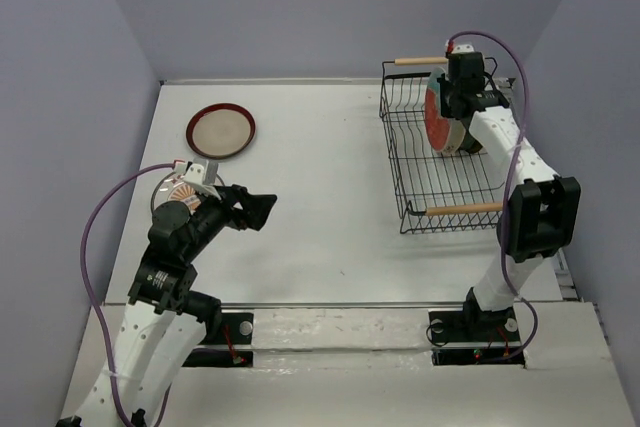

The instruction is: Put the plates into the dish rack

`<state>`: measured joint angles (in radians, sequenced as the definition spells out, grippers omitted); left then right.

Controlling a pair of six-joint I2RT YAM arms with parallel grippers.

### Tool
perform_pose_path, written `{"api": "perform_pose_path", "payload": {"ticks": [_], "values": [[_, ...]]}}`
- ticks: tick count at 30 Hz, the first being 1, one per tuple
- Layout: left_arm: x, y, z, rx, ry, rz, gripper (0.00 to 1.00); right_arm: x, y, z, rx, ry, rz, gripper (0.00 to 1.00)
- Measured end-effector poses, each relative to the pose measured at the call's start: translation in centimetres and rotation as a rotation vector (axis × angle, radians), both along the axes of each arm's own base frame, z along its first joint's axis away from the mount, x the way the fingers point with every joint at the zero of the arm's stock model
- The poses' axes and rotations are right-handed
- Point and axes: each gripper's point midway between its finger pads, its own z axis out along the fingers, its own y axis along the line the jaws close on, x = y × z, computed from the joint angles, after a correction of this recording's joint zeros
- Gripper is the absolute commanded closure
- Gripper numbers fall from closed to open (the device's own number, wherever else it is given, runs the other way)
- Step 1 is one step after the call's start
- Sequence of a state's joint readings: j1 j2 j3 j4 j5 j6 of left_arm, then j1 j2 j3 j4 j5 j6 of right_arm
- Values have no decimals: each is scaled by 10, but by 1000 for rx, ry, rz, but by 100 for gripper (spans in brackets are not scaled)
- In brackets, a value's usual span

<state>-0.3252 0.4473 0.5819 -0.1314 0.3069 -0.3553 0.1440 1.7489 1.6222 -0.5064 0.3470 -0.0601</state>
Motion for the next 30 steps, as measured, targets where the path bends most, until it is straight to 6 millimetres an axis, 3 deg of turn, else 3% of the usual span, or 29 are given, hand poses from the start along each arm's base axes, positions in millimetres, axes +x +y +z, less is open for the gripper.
{"api": "perform_pose_path", "payload": {"ticks": [20,23,26,30], "values": [[2,0,-3,7,10,0,1,16,8,-53,10,76,8,93],[3,0,-4,9,15,3,1,19,9,-53,9,68,10,93],[4,1,-6,12,19,11,1,19,8,-54,10,68,7,80],[8,3,-9,21,32,30,1,20,9,-53,16,61,-1,45]]}}
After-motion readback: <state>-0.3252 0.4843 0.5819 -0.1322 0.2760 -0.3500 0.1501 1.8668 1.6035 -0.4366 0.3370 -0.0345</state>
